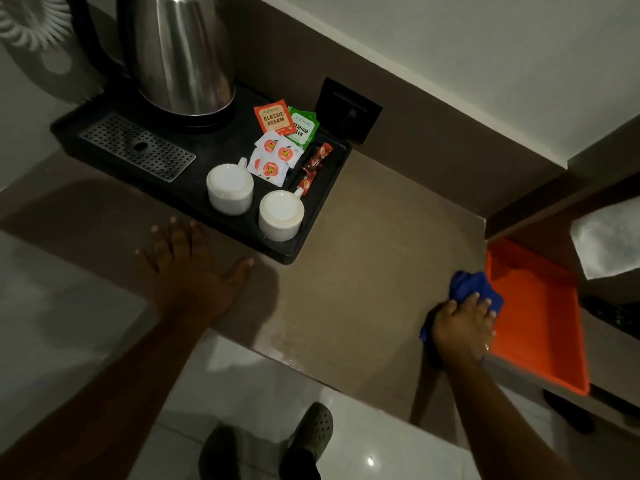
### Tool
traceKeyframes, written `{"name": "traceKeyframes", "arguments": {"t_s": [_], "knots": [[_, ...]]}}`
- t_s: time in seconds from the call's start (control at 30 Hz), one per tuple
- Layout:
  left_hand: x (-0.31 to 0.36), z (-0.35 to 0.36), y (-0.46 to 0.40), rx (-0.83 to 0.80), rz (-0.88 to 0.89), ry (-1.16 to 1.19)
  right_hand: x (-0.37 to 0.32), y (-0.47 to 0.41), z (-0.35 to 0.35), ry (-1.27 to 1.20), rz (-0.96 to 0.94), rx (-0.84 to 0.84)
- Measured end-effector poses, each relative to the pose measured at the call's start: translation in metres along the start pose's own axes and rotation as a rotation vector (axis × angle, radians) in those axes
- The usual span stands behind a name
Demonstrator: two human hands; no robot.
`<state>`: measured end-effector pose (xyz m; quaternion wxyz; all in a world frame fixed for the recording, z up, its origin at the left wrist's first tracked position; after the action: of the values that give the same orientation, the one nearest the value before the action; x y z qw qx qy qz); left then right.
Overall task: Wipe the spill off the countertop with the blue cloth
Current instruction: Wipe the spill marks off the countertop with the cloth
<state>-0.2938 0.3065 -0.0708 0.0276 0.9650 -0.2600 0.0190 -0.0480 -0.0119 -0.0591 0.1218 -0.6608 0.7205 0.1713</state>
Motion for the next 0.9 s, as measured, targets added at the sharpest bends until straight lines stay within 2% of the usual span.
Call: {"name": "traceKeyframes", "arguments": {"t_s": [0.1,0.17,0.2,0.3,0.4,0.47,0.53,0.6,0.67,0.73,0.8,0.83,0.9], "knots": [[0.000,0.000,-0.001,-0.010,0.001,-0.006,-0.052,0.025,0.021,-0.102,0.277,0.031],[0.000,0.003,-0.002,-0.021,-0.002,-0.021,-0.092,0.049,0.042,-0.091,0.240,-0.019],[0.000,0.004,-0.003,-0.026,-0.001,-0.026,-0.112,0.066,0.054,-0.076,0.140,-0.042],[0.000,0.005,-0.003,-0.032,0.009,-0.030,-0.142,0.124,0.082,-0.057,-0.327,-0.161],[-0.001,0.006,-0.003,-0.016,0.009,-0.032,-0.107,0.142,0.064,0.045,-0.730,-0.379],[-0.001,0.005,-0.003,-0.028,0.018,-0.040,-0.059,0.124,0.037,0.080,-0.847,-0.446],[-0.003,0.005,-0.004,-0.034,0.023,-0.049,-0.006,0.102,0.006,0.046,-0.720,-0.377],[-0.004,0.004,-0.005,-0.039,0.023,-0.053,0.040,0.094,-0.021,0.014,-0.471,-0.232],[-0.004,0.004,-0.005,-0.048,0.018,-0.052,0.057,0.100,-0.026,0.033,-0.224,-0.117],[-0.002,0.002,-0.005,-0.060,0.012,-0.043,0.045,0.110,-0.014,0.015,0.030,-0.016],[-0.002,0.002,-0.004,-0.053,0.017,-0.034,0.010,0.120,0.000,-0.056,0.245,0.008],[-0.002,0.003,-0.004,-0.048,0.020,-0.033,-0.010,0.124,0.009,-0.078,0.303,-0.007],[-0.002,0.004,-0.004,-0.049,0.024,-0.030,-0.051,0.134,0.030,-0.077,0.293,-0.054]]}}
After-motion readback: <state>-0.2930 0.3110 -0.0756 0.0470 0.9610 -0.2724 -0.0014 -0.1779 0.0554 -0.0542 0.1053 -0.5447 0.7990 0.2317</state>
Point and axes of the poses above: each hand's wrist, its own y-axis away from the middle knuckle, its own z-axis out of the palm, x = y × z, the point moved 1 cm from there along -y, towards the middle knuckle, and after that the axes turned 14 degrees about -y, right-handed, at the moved point
